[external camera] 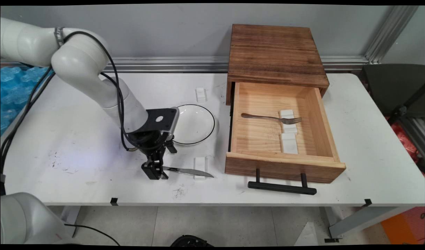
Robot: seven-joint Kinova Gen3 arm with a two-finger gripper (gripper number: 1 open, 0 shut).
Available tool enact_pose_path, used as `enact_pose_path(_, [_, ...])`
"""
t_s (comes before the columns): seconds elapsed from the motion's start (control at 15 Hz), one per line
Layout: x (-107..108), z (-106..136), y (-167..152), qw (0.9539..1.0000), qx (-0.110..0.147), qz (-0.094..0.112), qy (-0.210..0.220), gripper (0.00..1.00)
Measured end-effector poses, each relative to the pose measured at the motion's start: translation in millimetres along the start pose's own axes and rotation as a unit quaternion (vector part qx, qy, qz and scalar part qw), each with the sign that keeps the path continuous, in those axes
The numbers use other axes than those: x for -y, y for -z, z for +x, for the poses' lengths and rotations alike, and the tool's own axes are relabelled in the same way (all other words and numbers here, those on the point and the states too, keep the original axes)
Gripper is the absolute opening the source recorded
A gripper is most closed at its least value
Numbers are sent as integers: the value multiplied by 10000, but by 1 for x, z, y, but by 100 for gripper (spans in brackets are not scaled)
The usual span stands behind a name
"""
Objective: Pick up the knife from the right of the white plate
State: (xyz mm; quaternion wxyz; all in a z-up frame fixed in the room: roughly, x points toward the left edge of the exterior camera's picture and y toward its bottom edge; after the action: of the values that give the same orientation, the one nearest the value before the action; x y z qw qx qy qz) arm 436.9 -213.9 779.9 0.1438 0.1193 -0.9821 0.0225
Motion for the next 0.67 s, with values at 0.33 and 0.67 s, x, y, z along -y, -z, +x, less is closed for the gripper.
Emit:
enact_pose_path(0.33, [0, 2, -6, 10000, -23, 19, 31, 100])
enact_pose_path(0.67, [1, 4, -11, 10000, -51, 16, 41, 0])
